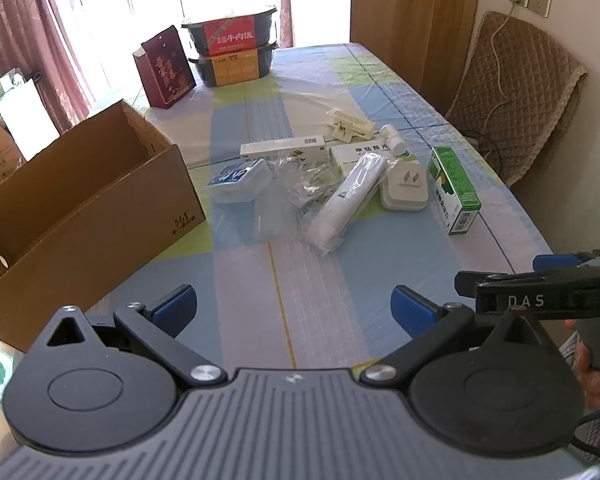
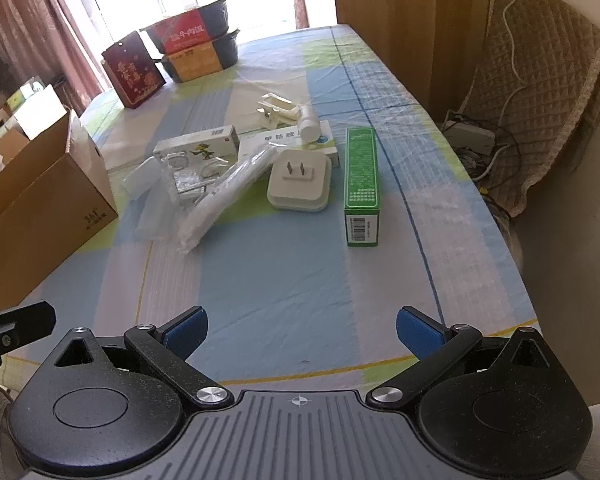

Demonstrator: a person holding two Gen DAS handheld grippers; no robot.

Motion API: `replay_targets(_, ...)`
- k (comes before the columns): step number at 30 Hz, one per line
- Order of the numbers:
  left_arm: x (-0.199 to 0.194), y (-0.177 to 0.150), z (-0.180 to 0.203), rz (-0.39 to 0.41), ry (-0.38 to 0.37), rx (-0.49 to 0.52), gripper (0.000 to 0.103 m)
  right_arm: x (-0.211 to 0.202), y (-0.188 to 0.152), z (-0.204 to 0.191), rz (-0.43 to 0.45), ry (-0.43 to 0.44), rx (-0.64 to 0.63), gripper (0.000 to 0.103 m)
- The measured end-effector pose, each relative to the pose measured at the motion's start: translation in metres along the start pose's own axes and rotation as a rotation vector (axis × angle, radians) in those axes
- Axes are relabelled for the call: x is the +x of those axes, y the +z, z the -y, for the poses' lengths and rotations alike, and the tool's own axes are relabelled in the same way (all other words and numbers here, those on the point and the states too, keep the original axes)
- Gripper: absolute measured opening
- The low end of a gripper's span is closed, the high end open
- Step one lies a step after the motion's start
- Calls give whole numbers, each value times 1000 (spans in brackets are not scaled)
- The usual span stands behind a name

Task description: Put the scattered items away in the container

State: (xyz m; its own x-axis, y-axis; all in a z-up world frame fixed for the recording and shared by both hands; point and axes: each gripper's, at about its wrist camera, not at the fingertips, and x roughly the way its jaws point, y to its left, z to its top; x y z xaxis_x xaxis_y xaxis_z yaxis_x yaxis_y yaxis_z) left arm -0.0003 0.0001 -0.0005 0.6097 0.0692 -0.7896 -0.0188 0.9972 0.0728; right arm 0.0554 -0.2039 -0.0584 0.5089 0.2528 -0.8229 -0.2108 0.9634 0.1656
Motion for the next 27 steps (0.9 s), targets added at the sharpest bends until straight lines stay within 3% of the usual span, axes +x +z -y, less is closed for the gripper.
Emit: replay_targets(27,12,-6,-9,-44,4,-11,102,2,3,2,12,4,17,103)
